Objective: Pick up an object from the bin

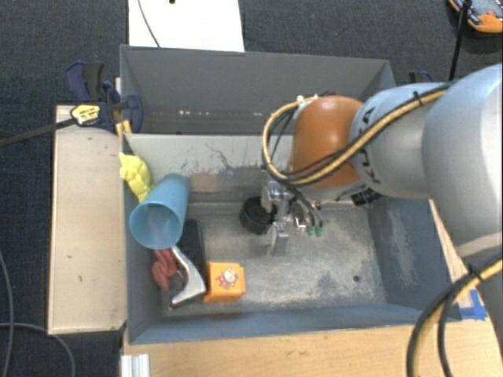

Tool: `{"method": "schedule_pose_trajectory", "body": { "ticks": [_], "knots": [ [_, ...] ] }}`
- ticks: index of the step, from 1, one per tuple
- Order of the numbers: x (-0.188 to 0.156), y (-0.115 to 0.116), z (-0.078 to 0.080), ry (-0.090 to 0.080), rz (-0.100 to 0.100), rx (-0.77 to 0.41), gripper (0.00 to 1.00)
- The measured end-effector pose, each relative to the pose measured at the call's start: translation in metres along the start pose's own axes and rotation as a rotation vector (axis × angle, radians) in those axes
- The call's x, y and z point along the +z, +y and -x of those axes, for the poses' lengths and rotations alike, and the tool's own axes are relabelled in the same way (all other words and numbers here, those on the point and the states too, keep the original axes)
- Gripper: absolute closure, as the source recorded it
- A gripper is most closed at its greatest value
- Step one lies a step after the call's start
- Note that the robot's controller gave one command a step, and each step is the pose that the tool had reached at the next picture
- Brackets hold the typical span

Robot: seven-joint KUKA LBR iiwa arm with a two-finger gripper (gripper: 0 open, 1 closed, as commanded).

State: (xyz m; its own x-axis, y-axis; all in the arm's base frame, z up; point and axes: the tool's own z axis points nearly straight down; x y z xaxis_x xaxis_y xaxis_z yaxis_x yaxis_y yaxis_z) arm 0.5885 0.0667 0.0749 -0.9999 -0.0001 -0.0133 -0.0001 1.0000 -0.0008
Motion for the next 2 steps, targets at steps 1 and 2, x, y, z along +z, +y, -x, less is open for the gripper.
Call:
{"method": "schedule_pose_trajectory", "body": {
  "ticks": [1, 2],
  "knots": [
    [0.0021, 0.0009, 0.0000, 0.000, 0.002, 0.101, 0.00],
    [0.0005, -0.0052, -0.0052, 0.007, 0.002, 0.108, 1.00]
  ]
}}
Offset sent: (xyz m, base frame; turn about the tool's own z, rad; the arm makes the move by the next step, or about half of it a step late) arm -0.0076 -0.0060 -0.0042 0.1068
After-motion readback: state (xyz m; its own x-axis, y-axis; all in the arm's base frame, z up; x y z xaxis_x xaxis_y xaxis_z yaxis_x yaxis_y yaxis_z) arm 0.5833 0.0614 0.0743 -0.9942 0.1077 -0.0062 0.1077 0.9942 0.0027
